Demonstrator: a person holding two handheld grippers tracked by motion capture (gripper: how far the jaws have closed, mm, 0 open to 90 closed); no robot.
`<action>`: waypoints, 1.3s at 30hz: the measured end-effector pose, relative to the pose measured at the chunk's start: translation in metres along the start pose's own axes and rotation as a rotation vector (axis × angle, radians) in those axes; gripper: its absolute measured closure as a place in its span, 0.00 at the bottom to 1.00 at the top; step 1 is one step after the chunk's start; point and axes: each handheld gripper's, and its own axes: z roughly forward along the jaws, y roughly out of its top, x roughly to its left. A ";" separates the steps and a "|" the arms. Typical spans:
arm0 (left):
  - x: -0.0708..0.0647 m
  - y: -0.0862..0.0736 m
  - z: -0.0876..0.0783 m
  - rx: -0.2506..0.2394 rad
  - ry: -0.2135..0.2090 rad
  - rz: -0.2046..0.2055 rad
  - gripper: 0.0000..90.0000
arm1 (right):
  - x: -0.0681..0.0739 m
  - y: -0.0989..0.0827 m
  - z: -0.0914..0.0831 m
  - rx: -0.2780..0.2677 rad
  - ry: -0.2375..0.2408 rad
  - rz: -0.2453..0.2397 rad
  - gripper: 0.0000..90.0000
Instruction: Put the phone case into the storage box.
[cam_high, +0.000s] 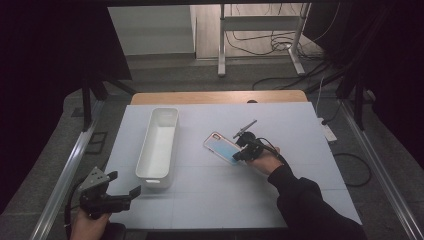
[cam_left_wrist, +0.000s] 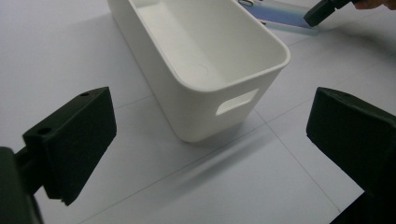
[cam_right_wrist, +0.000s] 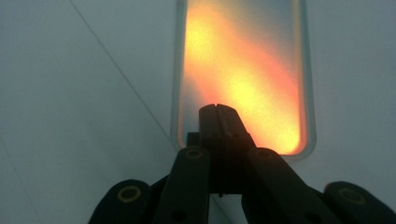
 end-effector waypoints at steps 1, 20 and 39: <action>0.000 0.000 0.000 0.000 0.000 0.000 0.03 | 0.002 -0.003 -0.002 0.005 0.001 -0.001 1.00; -0.001 0.001 0.001 0.003 0.001 0.006 0.03 | 0.011 -0.043 -0.023 0.011 0.006 0.021 0.99; -0.001 0.001 0.001 0.005 0.001 0.006 0.03 | 0.024 -0.069 -0.038 0.029 -0.002 0.022 1.00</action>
